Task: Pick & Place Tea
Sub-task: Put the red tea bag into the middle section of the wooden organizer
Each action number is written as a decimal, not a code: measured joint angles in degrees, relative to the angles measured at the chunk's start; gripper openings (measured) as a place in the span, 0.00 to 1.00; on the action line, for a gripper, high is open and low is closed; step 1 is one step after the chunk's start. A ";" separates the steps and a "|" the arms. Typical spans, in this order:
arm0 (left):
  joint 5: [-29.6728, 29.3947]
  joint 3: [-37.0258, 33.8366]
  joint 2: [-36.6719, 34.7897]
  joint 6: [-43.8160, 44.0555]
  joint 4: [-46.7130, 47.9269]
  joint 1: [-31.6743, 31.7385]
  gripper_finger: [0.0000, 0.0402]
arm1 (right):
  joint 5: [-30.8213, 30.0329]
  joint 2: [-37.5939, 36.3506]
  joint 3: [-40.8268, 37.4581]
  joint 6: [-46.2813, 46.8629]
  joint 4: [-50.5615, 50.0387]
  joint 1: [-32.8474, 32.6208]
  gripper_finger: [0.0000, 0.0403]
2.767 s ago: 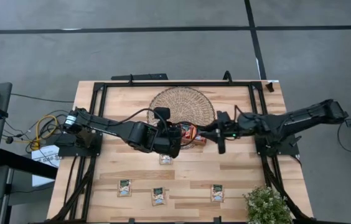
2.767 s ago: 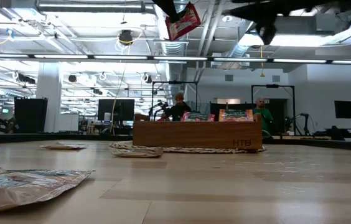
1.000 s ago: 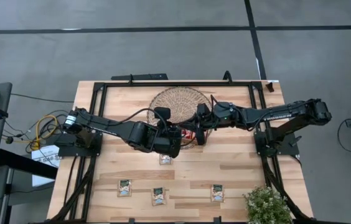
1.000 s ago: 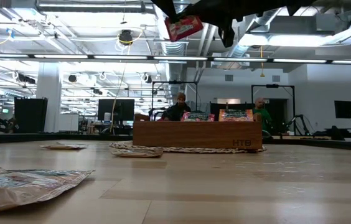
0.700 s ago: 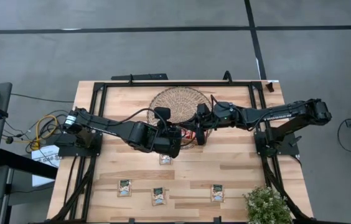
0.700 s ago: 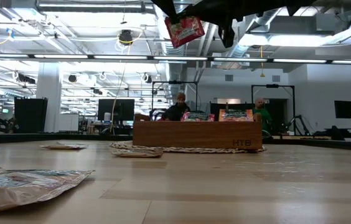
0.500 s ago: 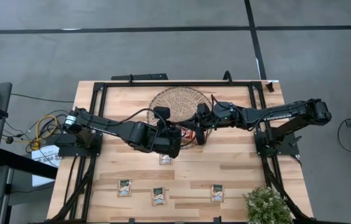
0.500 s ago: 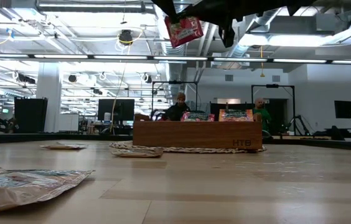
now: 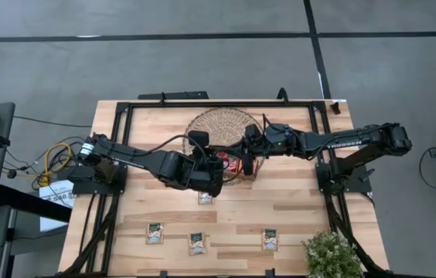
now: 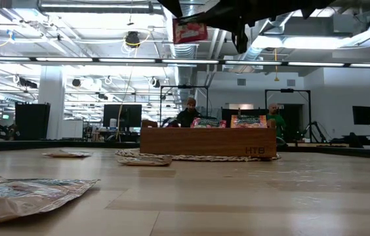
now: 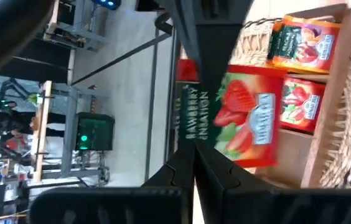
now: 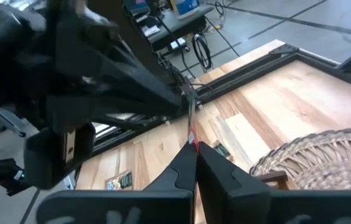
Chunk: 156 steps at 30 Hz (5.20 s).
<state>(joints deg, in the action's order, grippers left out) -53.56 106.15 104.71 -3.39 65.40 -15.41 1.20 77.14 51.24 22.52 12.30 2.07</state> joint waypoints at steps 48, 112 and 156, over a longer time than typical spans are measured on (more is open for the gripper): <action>15.83 -65.62 -53.85 45.41 -28.33 -4.84 0.00 | -10.59 -3.25 -21.66 4.52 23.02 -2.82 0.00; 17.58 -69.61 -57.86 44.82 -31.71 -4.79 0.00 | -25.61 18.40 -18.95 5.97 23.69 -7.17 0.00; 19.11 -69.61 -57.88 43.70 -32.98 -4.79 0.00 | -19.83 9.68 -10.12 -3.75 6.38 -4.89 0.10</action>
<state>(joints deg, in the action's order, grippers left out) -34.46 36.53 46.83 40.32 32.42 -20.21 -18.62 86.82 41.12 18.78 18.67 -2.82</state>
